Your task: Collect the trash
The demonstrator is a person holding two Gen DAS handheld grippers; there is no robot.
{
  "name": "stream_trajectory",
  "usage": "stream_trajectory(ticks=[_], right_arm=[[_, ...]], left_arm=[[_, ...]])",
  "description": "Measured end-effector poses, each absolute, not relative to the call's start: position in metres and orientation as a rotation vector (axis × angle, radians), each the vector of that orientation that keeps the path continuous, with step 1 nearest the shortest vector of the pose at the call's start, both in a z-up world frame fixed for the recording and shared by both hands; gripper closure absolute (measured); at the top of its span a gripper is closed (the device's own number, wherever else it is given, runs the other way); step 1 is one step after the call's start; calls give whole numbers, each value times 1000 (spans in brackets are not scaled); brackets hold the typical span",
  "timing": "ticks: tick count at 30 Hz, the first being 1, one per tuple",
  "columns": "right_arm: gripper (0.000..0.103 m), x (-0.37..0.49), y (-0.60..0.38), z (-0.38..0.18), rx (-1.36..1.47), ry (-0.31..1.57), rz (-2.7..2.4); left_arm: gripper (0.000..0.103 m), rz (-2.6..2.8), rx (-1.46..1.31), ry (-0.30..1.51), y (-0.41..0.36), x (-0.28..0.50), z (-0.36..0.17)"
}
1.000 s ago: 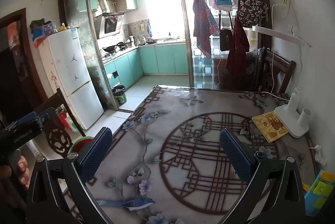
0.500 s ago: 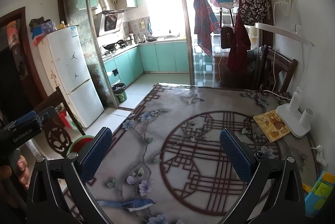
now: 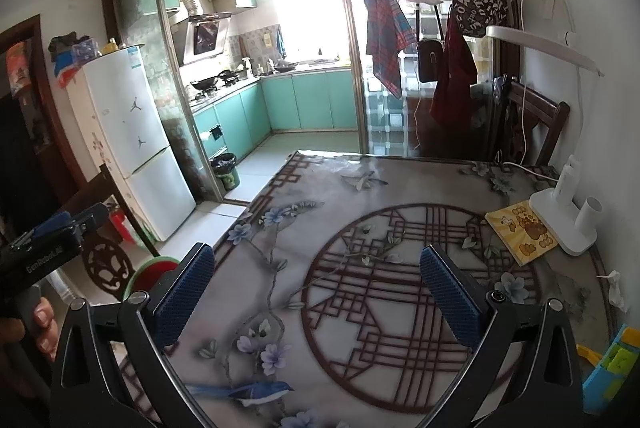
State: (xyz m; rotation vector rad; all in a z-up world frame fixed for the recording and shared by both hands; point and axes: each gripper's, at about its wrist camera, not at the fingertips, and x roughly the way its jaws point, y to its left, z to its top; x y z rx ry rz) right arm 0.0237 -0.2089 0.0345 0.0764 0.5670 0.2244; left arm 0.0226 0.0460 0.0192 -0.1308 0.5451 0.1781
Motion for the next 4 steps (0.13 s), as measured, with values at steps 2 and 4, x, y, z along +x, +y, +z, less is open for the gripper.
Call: stream_trajectory(ticks=[2,4], right_arm=[[0,27,-211,31,79,578,218],[0,31,-213,27,82,593,210]], left_arm=[[16,166,-134,554,46,28,15],[16,151,-129,575,43,38,7]])
